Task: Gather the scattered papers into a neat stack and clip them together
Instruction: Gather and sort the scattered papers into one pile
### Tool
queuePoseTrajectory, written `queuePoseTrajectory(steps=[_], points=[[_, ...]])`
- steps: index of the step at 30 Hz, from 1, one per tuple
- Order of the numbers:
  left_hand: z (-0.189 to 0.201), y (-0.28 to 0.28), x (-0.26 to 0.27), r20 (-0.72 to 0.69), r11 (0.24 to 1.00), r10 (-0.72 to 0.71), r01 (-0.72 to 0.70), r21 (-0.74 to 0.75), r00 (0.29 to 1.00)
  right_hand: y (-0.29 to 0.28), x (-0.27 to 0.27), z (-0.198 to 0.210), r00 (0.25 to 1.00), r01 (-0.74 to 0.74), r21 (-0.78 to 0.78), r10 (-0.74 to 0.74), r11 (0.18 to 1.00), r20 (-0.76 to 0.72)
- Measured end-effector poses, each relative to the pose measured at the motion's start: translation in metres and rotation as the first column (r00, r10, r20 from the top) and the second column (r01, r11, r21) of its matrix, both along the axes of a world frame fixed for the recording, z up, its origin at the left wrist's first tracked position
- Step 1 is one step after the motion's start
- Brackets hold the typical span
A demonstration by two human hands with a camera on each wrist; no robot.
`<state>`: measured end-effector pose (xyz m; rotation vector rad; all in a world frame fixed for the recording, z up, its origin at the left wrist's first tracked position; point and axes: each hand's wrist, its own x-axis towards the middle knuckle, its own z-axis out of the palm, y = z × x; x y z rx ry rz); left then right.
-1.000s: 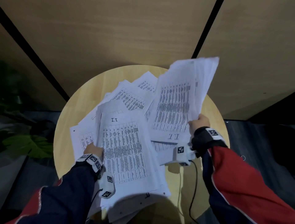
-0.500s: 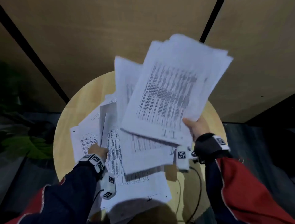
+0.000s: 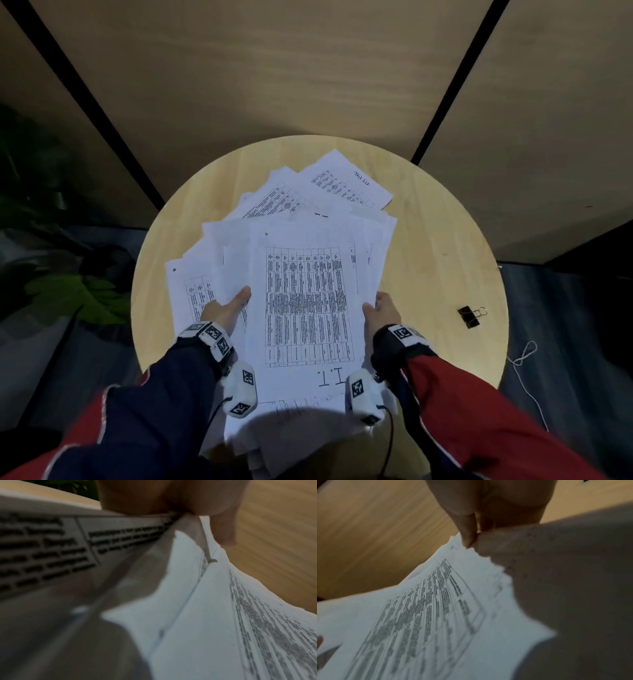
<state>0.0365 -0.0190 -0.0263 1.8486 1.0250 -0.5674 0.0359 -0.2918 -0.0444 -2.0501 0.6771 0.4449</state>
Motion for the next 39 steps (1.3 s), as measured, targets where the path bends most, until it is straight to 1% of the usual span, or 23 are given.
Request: queuePoseTrajectory(steps=[2,4,8,11,13,14,15,16,17,18,19,20,21,22,24,26,29,30,33,34,37,38,39], points=[[0.0,0.001,0.001,-0.008,1.0,-0.007,0.007,0.006,1.0,0.002,0.005,-0.002,0.969,-0.236,-0.027,0.234,0.971,-0.075],[-0.001,0.004,0.003,-0.004,1.0,-0.012,0.012,0.008,1.0,0.003,0.008,-0.006,0.916,-0.37,0.002,0.365,0.929,-0.163],[-0.003,0.005,0.003,-0.008,0.999,-0.041,0.041,-0.015,0.999,0.004,0.008,-0.005,0.835,-0.509,-0.002,0.494,0.861,-0.242],[-0.001,0.0,0.0,0.012,0.997,-0.074,0.074,0.005,0.997,0.017,0.007,-0.003,0.742,-0.646,-0.087,0.597,0.758,-0.305],[-0.005,0.0,0.001,0.028,0.997,-0.08,0.08,0.025,0.996,0.023,0.006,-0.006,0.727,-0.67,-0.133,0.609,0.731,-0.317],[-0.005,0.001,0.0,0.039,0.997,-0.072,0.072,0.016,0.997,0.024,0.005,-0.007,0.746,-0.654,-0.145,0.601,0.742,-0.287],[-0.006,0.003,0.0,0.061,0.998,-0.057,0.057,-0.004,0.997,0.025,0.004,-0.003,0.786,-0.608,-0.148,0.565,0.78,-0.251],[-0.005,0.006,0.0,0.095,0.999,-0.035,0.039,-0.036,0.995,0.025,0.003,0.002,0.861,-0.5,-0.103,0.481,0.86,-0.167],[-0.003,0.007,-0.001,0.133,0.997,-0.01,0.02,-0.071,0.991,0.025,0.003,0.007,0.945,-0.319,0.035,0.321,0.947,-0.062],[0.002,0.009,-0.001,0.177,0.994,0.011,0.009,-0.11,0.984,0.025,0.003,0.015,0.996,-0.08,0.281,0.087,0.956,-0.011],[0.006,0.01,0.0,0.225,0.988,0.027,0.008,-0.153,0.974,0.025,0.003,0.024,0.996,0.087,0.507,-0.088,0.858,-0.021],[0.01,0.01,0.002,0.26,0.979,0.035,0.019,-0.204,0.965,0.022,0.005,0.025,0.985,0.141,0.645,-0.169,0.751,-0.019],[0.016,0.009,0.007,0.296,0.964,0.048,0.034,-0.263,0.954,0.021,0.01,0.026,0.985,0.126,0.697,-0.17,0.706,-0.006],[0.024,0.007,0.012,0.335,0.949,0.059,0.051,-0.31,0.941,0.022,0.016,0.03,0.989,0.096,0.688,-0.149,0.719,0.018],[0.04,0.002,0.027,0.428,0.935,0.092,0.07,-0.348,0.899,0.024,0.031,0.042,0.981,0.15,0.583,-0.192,0.799,0.01],[0.066,-0.005,0.044,0.542,0.947,0.104,0.084,-0.311,0.834,0.03,0.039,0.074,0.964,0.146,0.556,-0.243,0.818,0.106],[0.112,-0.015,0.062,0.726,0.978,0.005,0.148,-0.147,0.688,0.032,0.051,0.116,0.884,0.088,0.575,-0.33,0.813,0.331],[0.129,-0.019,0.064,0.779,0.982,0.002,0.145,-0.12,0.627,0.034,0.053,0.135,0.848,0.07,0.543,-0.336,0.837,0.409],[0.152,-0.022,0.061,0.887,0.977,0.093,0.13,-0.168,0.453,0.024,0.057,0.155,0.774,0.064,0.492,-0.354,0.869,0.525],[0.154,-0.021,0.058,0.901,0.976,0.095,0.139,-0.168,0.423,0.02,0.056,0.156,0.766,0.079,0.461,-0.35,0.884,0.539],[0.15,-0.009,0.054,0.907,0.946,0.026,0.283,-0.158,0.421,0.007,0.054,0.146,0.82,0.083,0.471,-0.329,0.878,0.469],[0.147,-0.005,0.054,0.896,0.939,0.004,0.306,-0.156,0.444,0.007,0.05,0.149,0.831,0.094,0.441,-0.314,0.893,0.459],[0.143,-0.003,0.053,0.88,0.936,-0.008,0.314,-0.161,0.475,0.004,0.051,0.146,0.823,0.072,0.461,-0.314,0.884,0.474]])
